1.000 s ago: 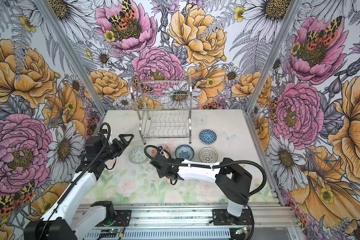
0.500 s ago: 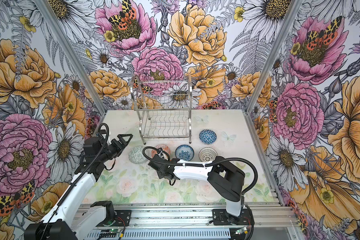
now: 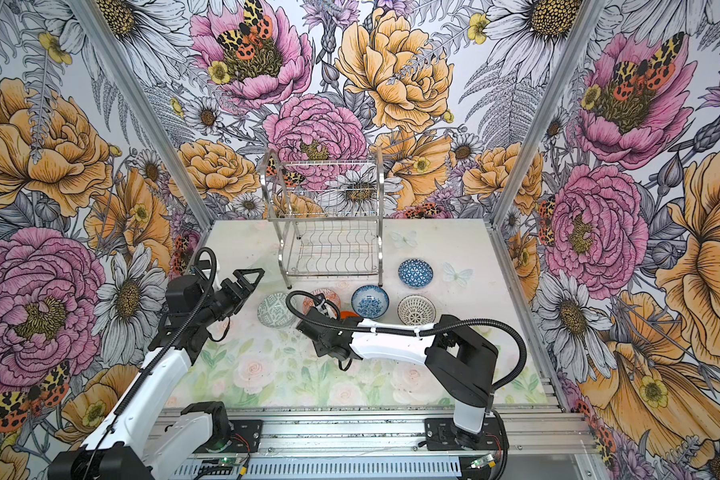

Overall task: Load the bowls into the dish rack
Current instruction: 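Lift the orange bowl with the right gripper toward the dish rack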

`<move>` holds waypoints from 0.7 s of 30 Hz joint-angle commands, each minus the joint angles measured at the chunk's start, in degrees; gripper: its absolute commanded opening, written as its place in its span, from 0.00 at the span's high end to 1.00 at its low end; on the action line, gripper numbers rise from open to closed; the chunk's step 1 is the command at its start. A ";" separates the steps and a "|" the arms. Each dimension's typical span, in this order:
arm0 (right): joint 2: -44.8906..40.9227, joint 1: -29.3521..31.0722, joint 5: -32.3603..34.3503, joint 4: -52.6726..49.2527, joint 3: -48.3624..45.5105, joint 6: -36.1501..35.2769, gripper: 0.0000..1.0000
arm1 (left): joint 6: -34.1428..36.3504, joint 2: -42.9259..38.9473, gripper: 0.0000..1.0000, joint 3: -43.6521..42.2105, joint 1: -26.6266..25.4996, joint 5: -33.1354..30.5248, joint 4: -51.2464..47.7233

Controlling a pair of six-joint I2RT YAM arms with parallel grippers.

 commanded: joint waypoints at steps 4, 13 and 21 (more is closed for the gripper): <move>-6.11 0.04 -2.42 -0.01 0.19 0.24 0.96 | -0.13 -0.63 0.01 -0.67 0.91 0.52 1.39; -13.79 -1.15 -3.38 1.18 2.34 -4.25 1.00 | -0.18 -0.63 0.01 -0.75 1.12 0.38 1.43; -15.48 -10.44 -14.82 14.91 -0.82 -4.43 1.00 | -0.30 -0.55 0.01 -0.93 1.02 0.29 1.60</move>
